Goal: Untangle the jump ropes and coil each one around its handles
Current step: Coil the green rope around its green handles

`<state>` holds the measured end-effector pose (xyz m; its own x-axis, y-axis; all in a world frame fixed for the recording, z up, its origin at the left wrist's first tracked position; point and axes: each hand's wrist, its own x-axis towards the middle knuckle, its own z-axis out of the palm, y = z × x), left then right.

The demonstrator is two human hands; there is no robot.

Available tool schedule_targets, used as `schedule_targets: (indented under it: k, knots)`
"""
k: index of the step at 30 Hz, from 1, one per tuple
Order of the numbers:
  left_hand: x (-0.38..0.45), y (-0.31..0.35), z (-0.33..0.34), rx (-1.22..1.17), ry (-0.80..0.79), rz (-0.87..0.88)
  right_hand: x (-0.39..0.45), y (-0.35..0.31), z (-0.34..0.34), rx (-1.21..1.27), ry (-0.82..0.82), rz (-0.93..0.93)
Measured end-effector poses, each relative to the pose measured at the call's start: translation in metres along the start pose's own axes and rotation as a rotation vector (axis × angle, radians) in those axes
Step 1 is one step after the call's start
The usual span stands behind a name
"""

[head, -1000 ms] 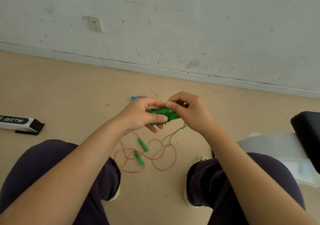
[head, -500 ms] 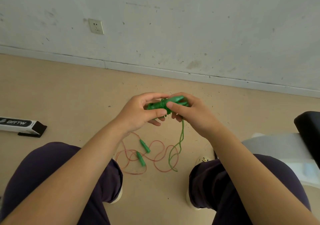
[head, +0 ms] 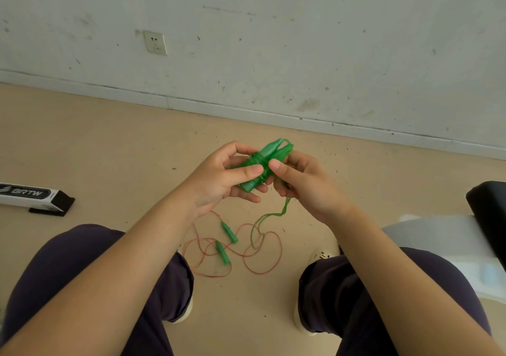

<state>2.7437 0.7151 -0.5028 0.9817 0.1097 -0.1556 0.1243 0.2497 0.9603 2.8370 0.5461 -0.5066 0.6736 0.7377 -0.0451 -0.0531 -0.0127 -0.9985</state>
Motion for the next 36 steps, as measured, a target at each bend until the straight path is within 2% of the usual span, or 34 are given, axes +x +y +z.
schedule_targets:
  k: [4, 8, 10, 13, 17, 22, 24, 27, 36]
  knots:
    - [0.004, -0.002, 0.0, 0.047, 0.05, 0.01, 0.001, 0.0, 0.005, -0.017, 0.054, 0.065]
    - [0.008, -0.004, -0.002, 0.185, 0.206, 0.026, 0.002, 0.001, 0.003, -0.318, 0.117, 0.173]
    - [0.01, -0.004, -0.005, 0.22, 0.306, 0.04, 0.0, -0.002, 0.002, -0.414, 0.113, 0.141]
    - [0.012, -0.004, -0.007, 0.292, 0.4, 0.038, -0.006, -0.01, 0.003, -0.48, 0.086, -0.002]
    - [0.011, -0.011, -0.001, 0.508, 0.275, -0.015, -0.009, -0.014, 0.008, -0.639, 0.045, -0.158]
    - [0.008, -0.008, -0.001, 0.598, -0.114, -0.185, -0.002, -0.001, -0.004, -0.944, 0.092, -0.316]
    - [0.007, -0.007, -0.002, 0.536, -0.169, -0.188, -0.001, 0.0, -0.008, -0.906, 0.14, -0.324]
    - [0.005, -0.005, -0.003, 0.479, -0.167, -0.181, -0.001, -0.001, -0.007, -0.774, 0.167, -0.236]
    - [0.003, -0.008, -0.001, 0.585, -0.016, -0.096, 0.0, 0.0, 0.001, -0.486, 0.172, -0.082]
